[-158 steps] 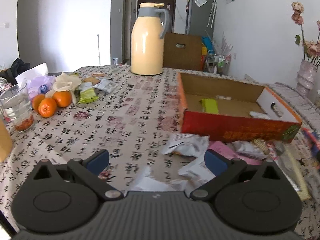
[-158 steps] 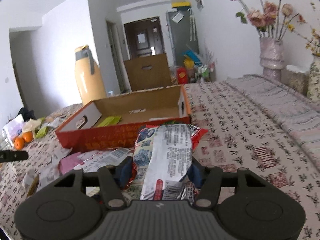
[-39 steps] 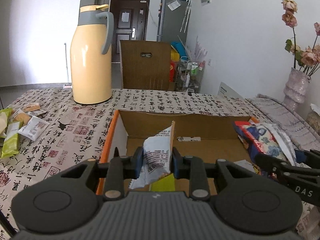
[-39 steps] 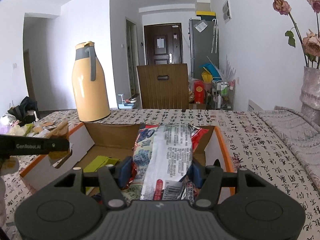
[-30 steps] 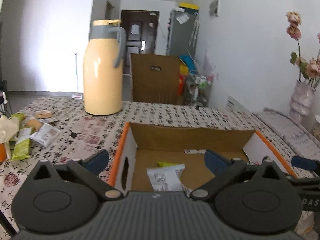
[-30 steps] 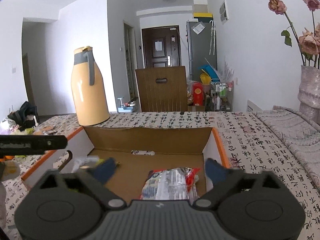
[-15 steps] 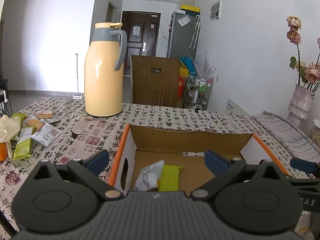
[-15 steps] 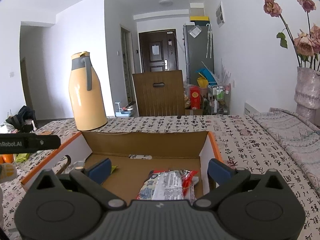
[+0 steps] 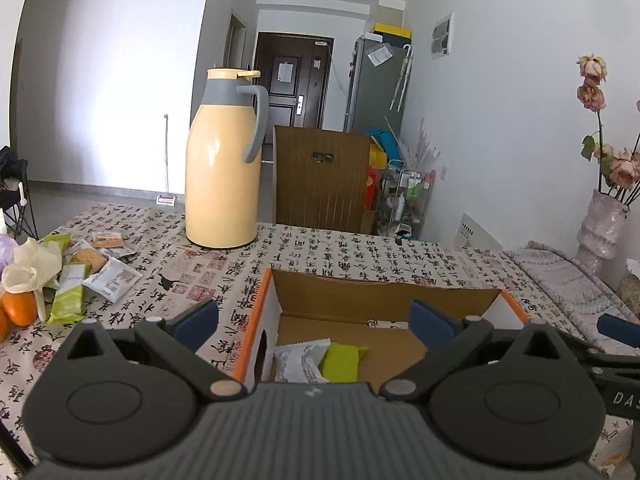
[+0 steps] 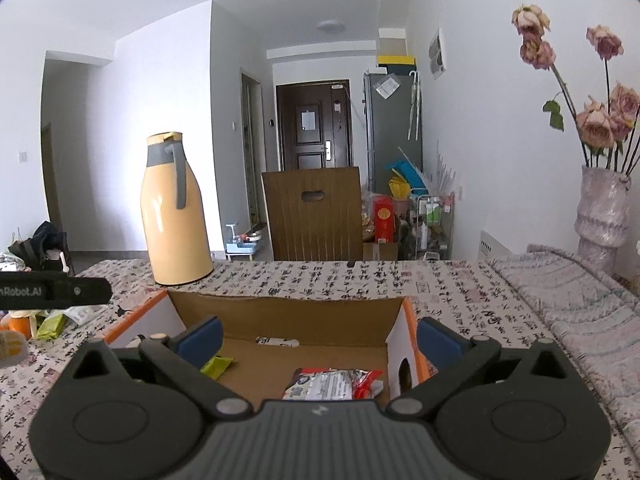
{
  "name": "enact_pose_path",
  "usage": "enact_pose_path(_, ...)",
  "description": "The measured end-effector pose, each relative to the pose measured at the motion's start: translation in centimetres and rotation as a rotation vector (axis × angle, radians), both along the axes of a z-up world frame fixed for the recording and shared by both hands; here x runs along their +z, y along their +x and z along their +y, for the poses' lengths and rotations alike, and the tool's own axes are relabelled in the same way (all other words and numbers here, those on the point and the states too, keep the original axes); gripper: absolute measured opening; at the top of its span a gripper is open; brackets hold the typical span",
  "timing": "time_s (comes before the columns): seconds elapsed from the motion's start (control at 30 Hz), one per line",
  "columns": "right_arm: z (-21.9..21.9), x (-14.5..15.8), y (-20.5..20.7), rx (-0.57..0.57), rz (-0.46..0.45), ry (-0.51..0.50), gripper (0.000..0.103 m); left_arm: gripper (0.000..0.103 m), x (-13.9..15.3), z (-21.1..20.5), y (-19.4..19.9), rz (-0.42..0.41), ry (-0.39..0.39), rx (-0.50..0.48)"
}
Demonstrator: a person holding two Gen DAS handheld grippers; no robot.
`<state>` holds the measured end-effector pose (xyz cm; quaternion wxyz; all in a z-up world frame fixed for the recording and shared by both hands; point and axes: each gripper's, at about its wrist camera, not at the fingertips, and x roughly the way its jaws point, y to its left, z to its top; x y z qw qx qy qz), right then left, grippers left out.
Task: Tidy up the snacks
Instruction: 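Withdraw both tools from the box toward the remaining snacks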
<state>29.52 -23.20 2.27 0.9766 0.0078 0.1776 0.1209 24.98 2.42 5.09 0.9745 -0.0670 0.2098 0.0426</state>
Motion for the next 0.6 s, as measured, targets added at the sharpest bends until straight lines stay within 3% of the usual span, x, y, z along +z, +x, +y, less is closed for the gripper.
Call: enact_pose_path(0.6, -1.8, 0.6, -6.6, -0.007, -0.007, 0.011, 0.103, 0.103, -0.4, 0.4, -6.7, 0.007, 0.021, -0.012)
